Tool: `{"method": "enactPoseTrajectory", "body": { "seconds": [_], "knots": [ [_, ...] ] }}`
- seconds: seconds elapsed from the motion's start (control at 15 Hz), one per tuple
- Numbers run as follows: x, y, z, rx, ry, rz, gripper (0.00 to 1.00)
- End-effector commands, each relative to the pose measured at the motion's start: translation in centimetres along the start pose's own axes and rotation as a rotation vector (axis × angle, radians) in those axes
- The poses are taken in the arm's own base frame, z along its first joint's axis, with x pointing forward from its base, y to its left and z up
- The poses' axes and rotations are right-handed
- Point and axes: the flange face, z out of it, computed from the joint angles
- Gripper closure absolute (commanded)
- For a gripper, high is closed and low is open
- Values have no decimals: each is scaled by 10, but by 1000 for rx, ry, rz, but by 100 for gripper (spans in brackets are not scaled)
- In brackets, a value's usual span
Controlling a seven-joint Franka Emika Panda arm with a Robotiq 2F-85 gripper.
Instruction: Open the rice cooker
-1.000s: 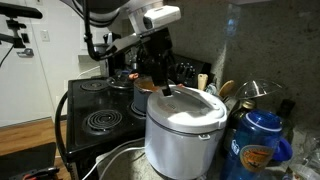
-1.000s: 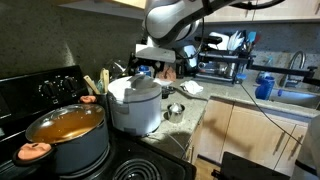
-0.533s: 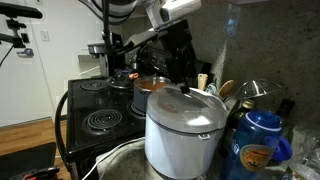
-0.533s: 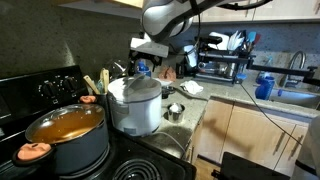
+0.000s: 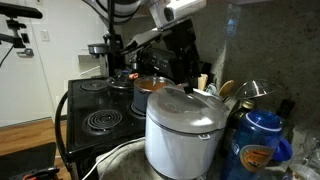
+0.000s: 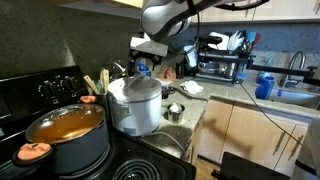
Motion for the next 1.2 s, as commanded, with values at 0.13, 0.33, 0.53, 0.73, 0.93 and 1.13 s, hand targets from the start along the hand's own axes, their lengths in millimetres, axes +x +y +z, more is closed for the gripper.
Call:
{"method": "enactPoseTrajectory", "body": {
  "seconds": [0.13, 0.33, 0.53, 0.73, 0.93, 1.13],
  "knots": [
    [-1, -6, 8, -11, 1, 8, 0],
    [-5, -13, 17, -23, -16, 9, 0],
    [-15, -22, 27, -35, -24, 5, 0],
    [-25, -32, 35, -48, -22, 19, 0],
    [-31, -39, 40, -62, -4, 34, 0],
    [-34, -41, 42, -73, 13, 51, 27]
  ]
}}
